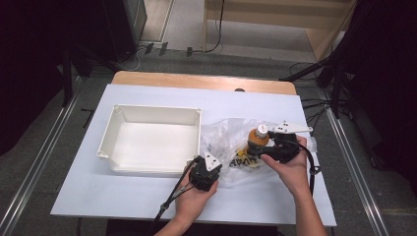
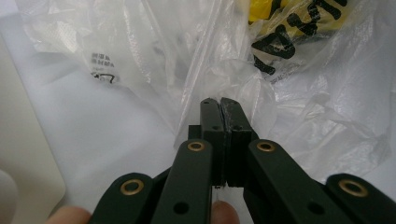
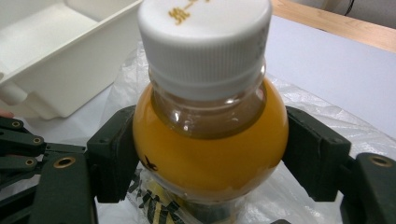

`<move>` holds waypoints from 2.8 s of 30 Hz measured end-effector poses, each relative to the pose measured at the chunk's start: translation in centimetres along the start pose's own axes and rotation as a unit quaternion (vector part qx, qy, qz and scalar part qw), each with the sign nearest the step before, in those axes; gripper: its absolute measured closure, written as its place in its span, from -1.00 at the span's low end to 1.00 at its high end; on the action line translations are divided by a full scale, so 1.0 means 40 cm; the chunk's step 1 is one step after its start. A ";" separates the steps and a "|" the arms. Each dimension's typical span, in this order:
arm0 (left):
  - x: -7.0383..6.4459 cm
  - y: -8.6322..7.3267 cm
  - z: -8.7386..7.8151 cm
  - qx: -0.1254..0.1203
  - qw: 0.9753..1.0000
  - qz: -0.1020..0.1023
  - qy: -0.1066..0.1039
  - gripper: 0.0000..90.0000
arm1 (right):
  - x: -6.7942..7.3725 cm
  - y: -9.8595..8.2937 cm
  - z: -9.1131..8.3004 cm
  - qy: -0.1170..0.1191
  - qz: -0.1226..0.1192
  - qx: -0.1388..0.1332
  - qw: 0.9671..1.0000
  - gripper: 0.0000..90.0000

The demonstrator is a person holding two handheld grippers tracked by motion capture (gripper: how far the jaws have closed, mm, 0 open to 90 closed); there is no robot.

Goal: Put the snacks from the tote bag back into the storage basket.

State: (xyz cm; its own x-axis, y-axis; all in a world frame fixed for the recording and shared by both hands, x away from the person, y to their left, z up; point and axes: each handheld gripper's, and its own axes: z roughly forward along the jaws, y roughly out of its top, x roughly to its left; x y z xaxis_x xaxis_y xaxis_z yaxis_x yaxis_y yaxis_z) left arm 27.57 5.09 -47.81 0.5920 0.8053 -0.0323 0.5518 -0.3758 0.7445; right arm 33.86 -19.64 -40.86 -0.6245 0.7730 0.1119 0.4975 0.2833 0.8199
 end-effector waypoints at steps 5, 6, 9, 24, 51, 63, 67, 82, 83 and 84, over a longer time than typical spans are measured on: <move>0.000 0.000 0.000 -0.001 1.000 -0.001 0.000 1.00 | 0.002 0.018 0.004 -0.003 -0.016 0.023 1.000 -0.39; 0.000 0.000 0.000 -0.001 1.000 -0.001 0.000 1.00 | 0.003 0.020 0.004 -0.003 -0.017 0.025 1.000 -0.38; -0.001 0.000 0.000 -0.001 1.000 0.000 0.000 1.00 | 0.003 0.025 0.006 -0.002 -0.018 0.034 0.999 -0.37; -0.002 -0.001 0.001 -0.003 1.000 -0.001 0.000 1.00 | 0.005 0.035 0.010 -0.001 -0.017 0.056 0.998 -0.33; -0.002 0.000 -0.003 -0.014 1.000 -0.005 -0.005 0.86 | 0.052 0.112 -0.040 0.000 -0.046 0.043 0.998 -0.32; 0.003 0.002 -0.080 -0.072 0.995 0.001 -0.066 0.20 | 0.065 0.148 -0.069 0.002 -0.055 0.032 0.998 -0.32; 0.011 0.010 -0.110 -0.086 0.994 -0.001 -0.071 0.16 | 0.068 0.154 -0.071 0.001 -0.055 0.031 0.998 -0.32; 0.046 -0.002 -0.182 -0.116 0.990 0.007 -0.081 0.12 | 0.092 0.183 -0.059 0.012 -0.063 0.029 0.998 -0.32; 0.052 -0.004 -0.187 -0.120 0.989 0.007 -0.083 0.12 | 0.092 0.183 -0.059 0.012 -0.063 0.029 0.998 -0.32; 0.058 -0.004 -0.192 -0.124 0.989 0.005 -0.084 0.10 | 0.093 0.185 -0.054 0.012 -0.062 0.030 0.998 -0.32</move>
State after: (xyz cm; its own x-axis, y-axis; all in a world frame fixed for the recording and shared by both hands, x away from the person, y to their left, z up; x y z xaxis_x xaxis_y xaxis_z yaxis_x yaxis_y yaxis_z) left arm 24.32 10.55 -42.89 0.6976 0.7066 -0.1187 0.3968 -0.2431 0.8851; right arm 33.91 -15.89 -33.17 -0.6968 0.7168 0.0260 0.4508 0.4095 0.7931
